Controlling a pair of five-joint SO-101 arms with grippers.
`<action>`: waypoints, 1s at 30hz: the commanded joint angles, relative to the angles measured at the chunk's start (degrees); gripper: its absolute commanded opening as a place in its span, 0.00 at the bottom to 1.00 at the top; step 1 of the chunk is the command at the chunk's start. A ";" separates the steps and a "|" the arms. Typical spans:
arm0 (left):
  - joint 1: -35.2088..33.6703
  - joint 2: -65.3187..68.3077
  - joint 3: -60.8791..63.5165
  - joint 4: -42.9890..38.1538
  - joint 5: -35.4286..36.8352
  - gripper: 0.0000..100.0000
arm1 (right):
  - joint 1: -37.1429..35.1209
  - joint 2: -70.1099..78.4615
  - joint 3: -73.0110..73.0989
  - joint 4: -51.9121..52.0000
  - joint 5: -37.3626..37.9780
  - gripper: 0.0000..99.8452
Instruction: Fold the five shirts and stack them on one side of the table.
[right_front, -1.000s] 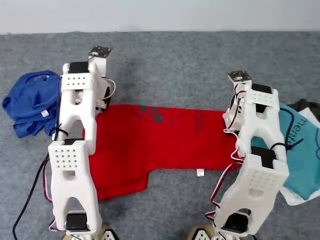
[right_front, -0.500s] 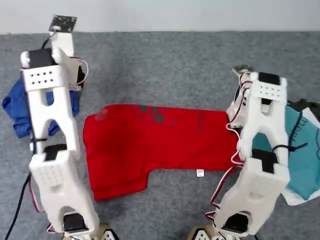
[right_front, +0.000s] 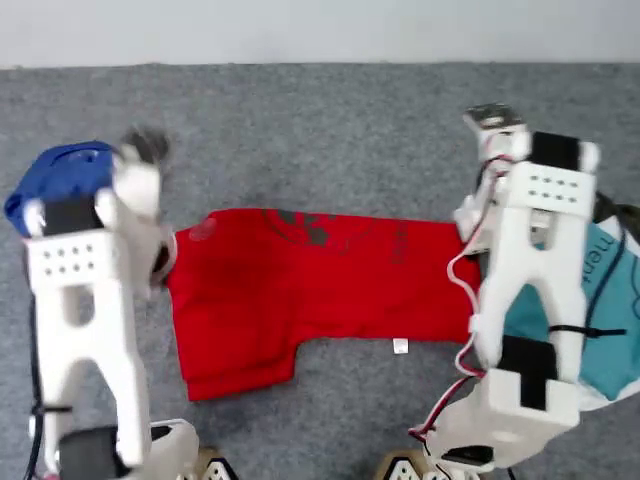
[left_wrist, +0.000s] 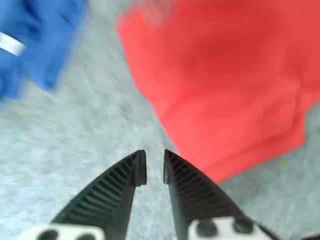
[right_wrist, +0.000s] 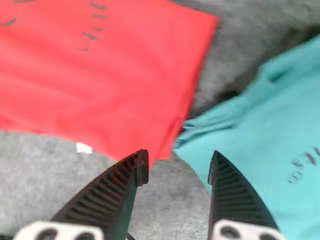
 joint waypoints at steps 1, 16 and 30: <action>0.00 -6.68 16.13 -7.38 -1.49 0.07 | -5.41 -3.91 5.89 -2.59 0.62 0.20; -3.43 -10.11 27.03 -15.74 -6.95 0.07 | -23.87 -12.35 24.88 -13.93 0.53 0.20; -18.37 -10.11 16.04 -3.87 -2.55 0.07 | -51.82 -12.26 25.05 -16.31 0.70 0.02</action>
